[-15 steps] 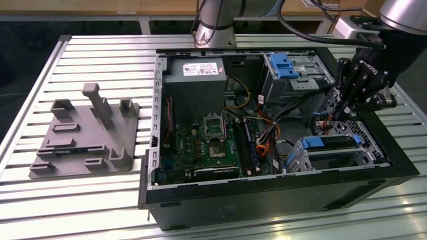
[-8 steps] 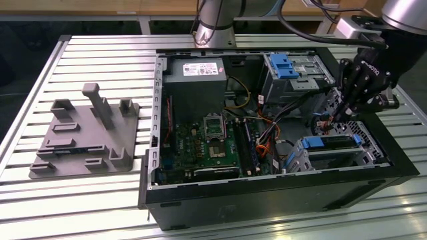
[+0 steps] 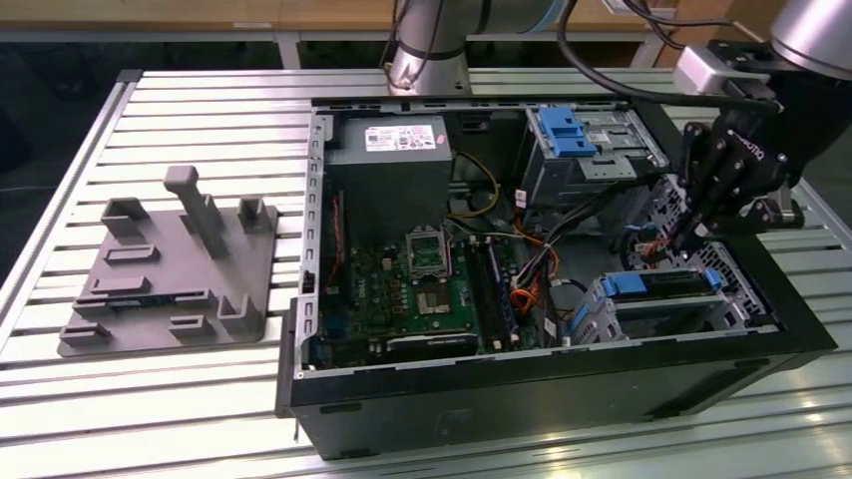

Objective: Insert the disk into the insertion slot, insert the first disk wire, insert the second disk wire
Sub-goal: 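Insert the first disk wire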

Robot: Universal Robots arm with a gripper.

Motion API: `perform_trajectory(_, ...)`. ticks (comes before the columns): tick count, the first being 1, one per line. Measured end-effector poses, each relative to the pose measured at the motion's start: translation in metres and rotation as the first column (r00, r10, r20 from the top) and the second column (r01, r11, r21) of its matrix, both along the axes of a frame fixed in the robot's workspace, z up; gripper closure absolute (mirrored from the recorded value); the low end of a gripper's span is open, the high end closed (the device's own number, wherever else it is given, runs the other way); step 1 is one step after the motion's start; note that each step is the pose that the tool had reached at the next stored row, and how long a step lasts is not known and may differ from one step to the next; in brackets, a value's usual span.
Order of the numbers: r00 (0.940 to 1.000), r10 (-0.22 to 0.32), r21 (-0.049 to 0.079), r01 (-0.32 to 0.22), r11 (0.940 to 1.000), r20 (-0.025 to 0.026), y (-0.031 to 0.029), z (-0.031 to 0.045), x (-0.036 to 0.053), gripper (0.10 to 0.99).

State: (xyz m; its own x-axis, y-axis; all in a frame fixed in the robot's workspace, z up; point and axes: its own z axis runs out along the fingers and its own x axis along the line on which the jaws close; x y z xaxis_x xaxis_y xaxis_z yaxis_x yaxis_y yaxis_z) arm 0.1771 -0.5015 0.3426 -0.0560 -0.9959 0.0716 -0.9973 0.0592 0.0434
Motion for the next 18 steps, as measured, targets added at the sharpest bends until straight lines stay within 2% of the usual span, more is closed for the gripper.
perform_trajectory(3,1.0000,0.000,0.021,0.000,0.9998,0.0065,-0.0037,0.0000,-0.0014,0.918)
perform_trajectory(7,1.0000,0.000,0.042,0.000,0.9991,0.0085,-0.0099,0.0000,-0.0043,0.918)
perform_trajectory(11,1.0000,0.000,0.046,0.000,0.9989,0.0086,-0.0196,-0.0001,-0.0044,0.918)
perform_trajectory(18,1.0000,0.000,0.046,0.000,0.9989,0.0086,-0.0211,-0.0001,-0.0044,0.918)
